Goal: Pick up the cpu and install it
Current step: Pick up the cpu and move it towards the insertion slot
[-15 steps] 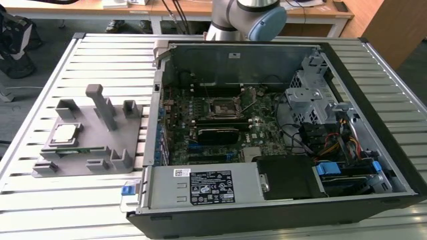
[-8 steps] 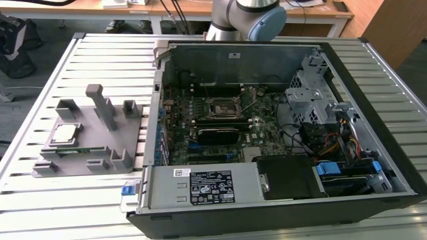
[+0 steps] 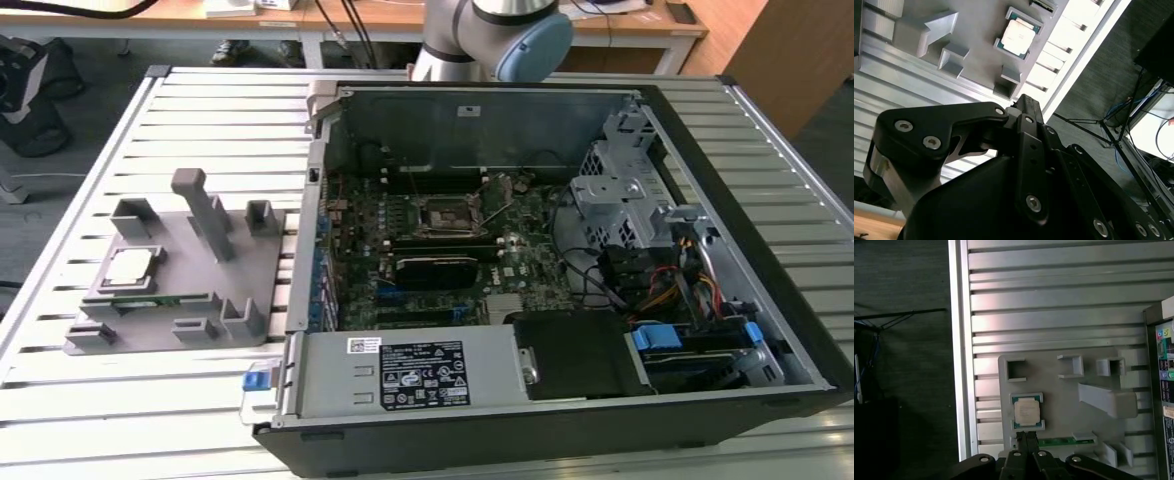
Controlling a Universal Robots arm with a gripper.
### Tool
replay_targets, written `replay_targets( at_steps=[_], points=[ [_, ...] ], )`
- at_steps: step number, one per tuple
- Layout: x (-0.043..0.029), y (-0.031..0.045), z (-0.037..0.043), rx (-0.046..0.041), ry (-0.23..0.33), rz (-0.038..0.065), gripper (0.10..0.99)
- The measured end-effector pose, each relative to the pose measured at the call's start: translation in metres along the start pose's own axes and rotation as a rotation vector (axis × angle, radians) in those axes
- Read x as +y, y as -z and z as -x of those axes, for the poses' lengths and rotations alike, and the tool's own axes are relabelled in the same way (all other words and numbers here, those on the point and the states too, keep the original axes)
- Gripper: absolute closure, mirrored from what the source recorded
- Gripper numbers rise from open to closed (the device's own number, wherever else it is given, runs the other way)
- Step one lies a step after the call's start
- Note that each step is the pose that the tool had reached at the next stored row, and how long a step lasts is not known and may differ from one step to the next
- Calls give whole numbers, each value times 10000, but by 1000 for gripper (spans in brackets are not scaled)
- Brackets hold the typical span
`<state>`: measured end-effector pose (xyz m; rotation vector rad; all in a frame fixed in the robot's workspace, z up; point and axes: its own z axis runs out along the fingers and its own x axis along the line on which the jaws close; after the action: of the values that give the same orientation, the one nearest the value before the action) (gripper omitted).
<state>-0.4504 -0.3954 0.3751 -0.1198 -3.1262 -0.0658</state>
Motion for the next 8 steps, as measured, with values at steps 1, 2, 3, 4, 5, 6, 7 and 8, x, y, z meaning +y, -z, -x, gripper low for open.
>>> replay_targets(
  at_steps=[1, 2, 3, 4, 5, 6, 7, 8],
  points=[
    [-2, -7, -1, 37, -2, -3, 980],
    [-7, -12, 0, 59, -2, -5, 980],
    [-9, -16, 0, 66, -2, -7, 980],
    [-9, -23, -1, 71, -4, -9, 980],
    [-9, -34, -1, 86, -5, -13, 980],
    [-10, -46, 0, 94, -5, -17, 980],
    [-13, -60, 0, 94, -5, -16, 980],
    [-17, -72, 2, 95, -3, -7, 980]
  ],
)
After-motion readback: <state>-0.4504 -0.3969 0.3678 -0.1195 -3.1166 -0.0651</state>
